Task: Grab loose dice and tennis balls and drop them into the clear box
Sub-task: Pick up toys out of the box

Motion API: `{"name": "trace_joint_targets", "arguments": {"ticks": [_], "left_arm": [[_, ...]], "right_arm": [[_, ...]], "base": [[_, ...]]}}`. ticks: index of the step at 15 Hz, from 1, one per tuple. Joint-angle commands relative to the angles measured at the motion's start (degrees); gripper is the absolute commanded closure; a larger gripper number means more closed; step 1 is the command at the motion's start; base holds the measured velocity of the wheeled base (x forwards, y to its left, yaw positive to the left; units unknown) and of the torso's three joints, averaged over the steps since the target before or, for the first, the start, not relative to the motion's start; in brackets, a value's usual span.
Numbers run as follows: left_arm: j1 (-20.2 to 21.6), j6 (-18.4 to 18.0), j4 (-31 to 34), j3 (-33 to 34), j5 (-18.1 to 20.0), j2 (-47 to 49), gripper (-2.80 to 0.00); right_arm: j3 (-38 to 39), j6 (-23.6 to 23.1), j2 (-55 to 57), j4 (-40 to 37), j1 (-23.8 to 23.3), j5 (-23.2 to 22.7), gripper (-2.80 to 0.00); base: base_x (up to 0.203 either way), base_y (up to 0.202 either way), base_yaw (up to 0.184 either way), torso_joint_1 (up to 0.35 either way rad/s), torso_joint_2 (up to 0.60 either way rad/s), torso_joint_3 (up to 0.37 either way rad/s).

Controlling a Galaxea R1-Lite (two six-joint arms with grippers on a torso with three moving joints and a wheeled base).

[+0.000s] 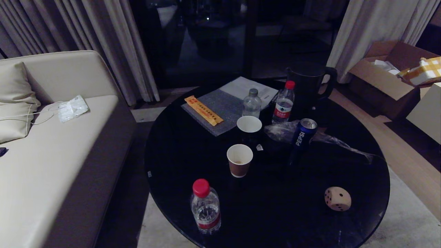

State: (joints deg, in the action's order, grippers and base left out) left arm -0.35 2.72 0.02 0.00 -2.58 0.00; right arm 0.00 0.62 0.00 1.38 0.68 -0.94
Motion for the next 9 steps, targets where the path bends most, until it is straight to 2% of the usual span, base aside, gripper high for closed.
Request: {"name": "trace_joint_targets", "arguments": {"ticks": [1, 7, 9], "left_arm": [[0.0, 0.0, 0.0, 0.1, 0.0, 0.1, 0.00], [0.0, -0.1, 0.1, 0.1, -0.1, 0.1, 0.00], [0.0, -0.1, 0.1, 0.1, 0.0, 0.1, 0.00]], "right_arm": [[0.5, 0.0, 0.1, 0.0, 0.0, 0.0, 0.00], [0.6, -0.1, 0.1, 0.0, 0.0, 0.0, 0.00], [0.6, -1.2, 0.1, 0.1, 0.0, -0.1, 0.00]], "base": [[0.000, 0.000, 0.000, 0.005, 0.00, -0.193], [0.000, 0.000, 0.000, 0.003, 0.00, -0.196], [0.000, 0.000, 0.000, 0.003, 0.01, -0.069]]}}
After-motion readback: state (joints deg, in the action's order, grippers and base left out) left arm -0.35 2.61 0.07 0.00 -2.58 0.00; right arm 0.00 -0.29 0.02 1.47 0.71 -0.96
